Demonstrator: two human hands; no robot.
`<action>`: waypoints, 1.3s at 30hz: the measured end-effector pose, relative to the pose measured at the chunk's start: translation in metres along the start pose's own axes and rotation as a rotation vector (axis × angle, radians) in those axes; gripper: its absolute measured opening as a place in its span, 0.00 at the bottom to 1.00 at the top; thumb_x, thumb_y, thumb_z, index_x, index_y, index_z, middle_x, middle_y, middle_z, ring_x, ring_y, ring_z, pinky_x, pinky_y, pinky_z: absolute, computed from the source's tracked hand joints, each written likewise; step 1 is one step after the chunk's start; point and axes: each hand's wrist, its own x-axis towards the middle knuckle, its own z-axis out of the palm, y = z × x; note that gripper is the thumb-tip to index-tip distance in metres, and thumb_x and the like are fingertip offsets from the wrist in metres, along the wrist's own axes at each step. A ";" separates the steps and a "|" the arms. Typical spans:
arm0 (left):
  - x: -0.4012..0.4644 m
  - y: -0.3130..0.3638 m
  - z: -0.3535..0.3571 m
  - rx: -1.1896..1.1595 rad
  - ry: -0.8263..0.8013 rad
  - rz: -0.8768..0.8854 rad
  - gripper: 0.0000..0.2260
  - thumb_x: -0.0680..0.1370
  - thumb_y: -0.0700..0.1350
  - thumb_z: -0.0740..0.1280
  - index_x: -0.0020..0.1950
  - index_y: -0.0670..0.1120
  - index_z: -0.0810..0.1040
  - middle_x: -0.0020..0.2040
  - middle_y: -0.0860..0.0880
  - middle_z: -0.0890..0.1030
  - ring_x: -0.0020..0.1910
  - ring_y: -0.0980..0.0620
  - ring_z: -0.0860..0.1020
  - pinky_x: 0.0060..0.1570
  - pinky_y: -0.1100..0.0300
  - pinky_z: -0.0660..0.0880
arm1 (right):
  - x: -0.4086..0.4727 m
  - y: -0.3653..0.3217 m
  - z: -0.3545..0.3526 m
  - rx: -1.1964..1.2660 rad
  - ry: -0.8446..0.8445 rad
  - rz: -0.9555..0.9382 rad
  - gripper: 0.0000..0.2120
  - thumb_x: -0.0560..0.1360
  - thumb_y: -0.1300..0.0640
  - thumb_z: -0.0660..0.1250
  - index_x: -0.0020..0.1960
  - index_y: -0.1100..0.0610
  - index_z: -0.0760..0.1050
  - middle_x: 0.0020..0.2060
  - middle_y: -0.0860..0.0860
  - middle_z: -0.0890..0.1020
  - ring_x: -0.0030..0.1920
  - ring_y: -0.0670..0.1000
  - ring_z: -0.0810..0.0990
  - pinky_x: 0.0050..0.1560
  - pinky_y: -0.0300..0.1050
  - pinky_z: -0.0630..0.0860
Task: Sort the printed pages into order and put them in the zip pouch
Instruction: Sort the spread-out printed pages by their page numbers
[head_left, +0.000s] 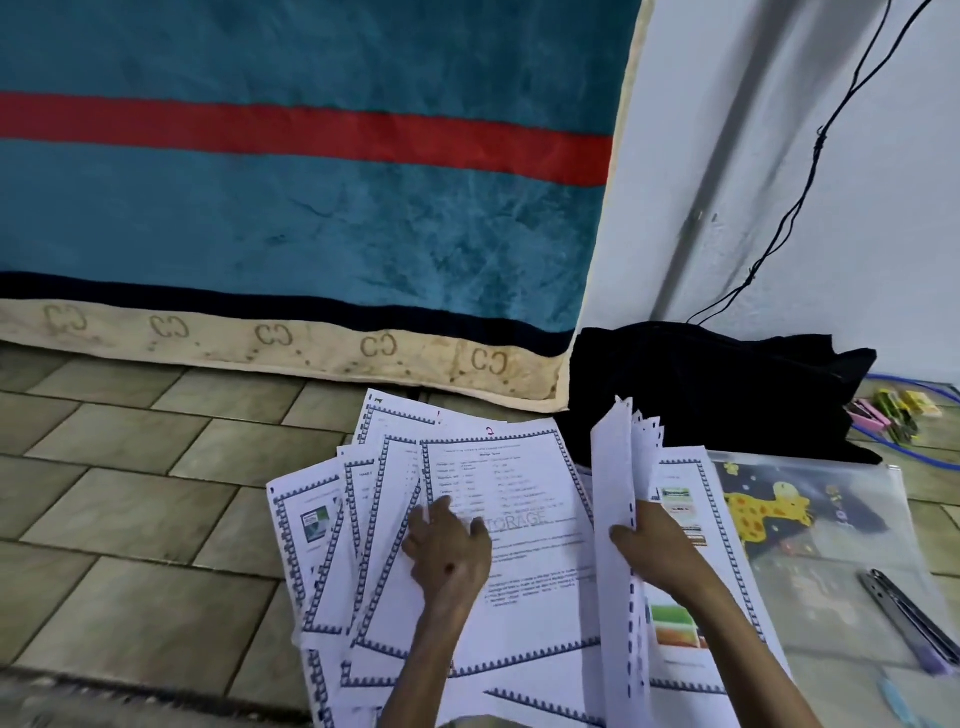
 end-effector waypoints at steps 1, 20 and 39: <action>0.004 -0.006 -0.003 0.001 -0.008 -0.023 0.24 0.78 0.47 0.62 0.72 0.43 0.61 0.74 0.42 0.62 0.72 0.42 0.61 0.68 0.49 0.63 | 0.001 -0.003 0.003 -0.020 -0.003 -0.004 0.09 0.75 0.67 0.56 0.42 0.57 0.70 0.33 0.53 0.76 0.31 0.48 0.74 0.26 0.35 0.67; -0.047 0.048 0.044 -0.547 -0.601 0.273 0.42 0.64 0.78 0.48 0.64 0.51 0.75 0.64 0.54 0.76 0.64 0.56 0.73 0.64 0.55 0.69 | -0.021 -0.011 -0.020 0.320 -0.064 0.102 0.19 0.79 0.41 0.49 0.60 0.50 0.71 0.51 0.48 0.75 0.52 0.52 0.74 0.45 0.43 0.72; -0.016 0.032 0.009 -0.388 -0.590 0.129 0.28 0.77 0.66 0.47 0.49 0.51 0.81 0.47 0.50 0.80 0.48 0.52 0.76 0.49 0.57 0.69 | -0.013 -0.005 -0.019 0.211 0.053 0.105 0.14 0.80 0.53 0.58 0.53 0.64 0.74 0.39 0.53 0.79 0.37 0.52 0.77 0.32 0.40 0.69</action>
